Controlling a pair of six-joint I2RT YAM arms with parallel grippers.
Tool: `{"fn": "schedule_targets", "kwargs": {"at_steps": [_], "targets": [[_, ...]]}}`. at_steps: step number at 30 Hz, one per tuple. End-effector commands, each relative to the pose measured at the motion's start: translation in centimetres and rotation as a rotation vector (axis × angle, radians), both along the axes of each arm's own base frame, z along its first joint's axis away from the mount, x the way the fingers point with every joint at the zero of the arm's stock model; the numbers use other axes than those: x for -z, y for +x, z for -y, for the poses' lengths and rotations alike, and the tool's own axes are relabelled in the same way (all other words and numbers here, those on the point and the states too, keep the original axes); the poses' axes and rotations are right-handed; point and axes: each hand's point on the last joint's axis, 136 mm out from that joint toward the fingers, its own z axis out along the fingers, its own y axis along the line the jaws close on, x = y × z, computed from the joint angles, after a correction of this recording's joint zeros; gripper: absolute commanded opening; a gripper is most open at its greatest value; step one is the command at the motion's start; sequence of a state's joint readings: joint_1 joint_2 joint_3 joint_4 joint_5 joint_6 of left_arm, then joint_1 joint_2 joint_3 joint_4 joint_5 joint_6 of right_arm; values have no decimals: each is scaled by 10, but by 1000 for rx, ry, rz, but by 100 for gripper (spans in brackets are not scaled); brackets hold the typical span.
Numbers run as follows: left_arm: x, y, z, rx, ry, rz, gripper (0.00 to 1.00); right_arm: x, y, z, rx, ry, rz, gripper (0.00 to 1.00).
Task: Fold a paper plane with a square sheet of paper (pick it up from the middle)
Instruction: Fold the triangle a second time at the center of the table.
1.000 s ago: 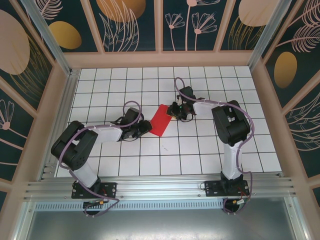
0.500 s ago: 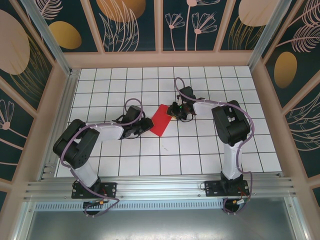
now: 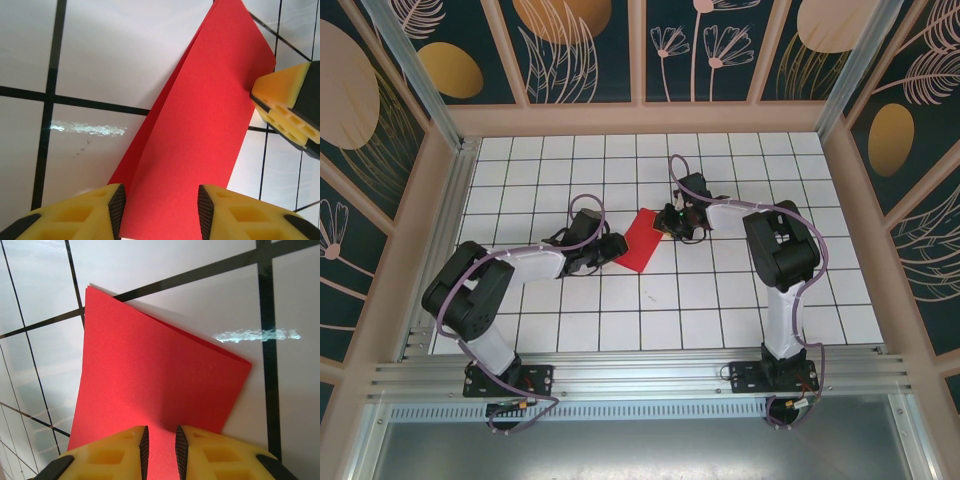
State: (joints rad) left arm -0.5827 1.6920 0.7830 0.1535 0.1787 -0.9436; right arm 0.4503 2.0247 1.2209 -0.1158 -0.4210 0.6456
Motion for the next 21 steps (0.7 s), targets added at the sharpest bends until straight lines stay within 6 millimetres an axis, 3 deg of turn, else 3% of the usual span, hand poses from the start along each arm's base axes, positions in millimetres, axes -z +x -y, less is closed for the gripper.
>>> {"fn": "schedule_targets", "kwargs": {"at_steps": [1, 2, 6, 10, 16, 21], "targets": [[-4, -1, 11, 41, -37, -8, 40, 38, -15, 14, 21, -66, -88, 26], [7, -3, 11, 43, -26, -30, 37, 38, -16, 14, 20, -66, -88, 26], [8, 0, 12, 43, -25, -22, 24, 36, -17, 13, 16, -55, -87, 26], [13, 1, 8, 41, 9, -25, 12, 12, -12, 5, -11, -9, -35, 26], [16, 0, 5, 47, 37, -26, 6, -36, -12, -12, -70, 78, 57, 26], [17, 1, 6, 55, 37, -26, 5, -32, -30, -22, -105, 67, 28, 23]]}}
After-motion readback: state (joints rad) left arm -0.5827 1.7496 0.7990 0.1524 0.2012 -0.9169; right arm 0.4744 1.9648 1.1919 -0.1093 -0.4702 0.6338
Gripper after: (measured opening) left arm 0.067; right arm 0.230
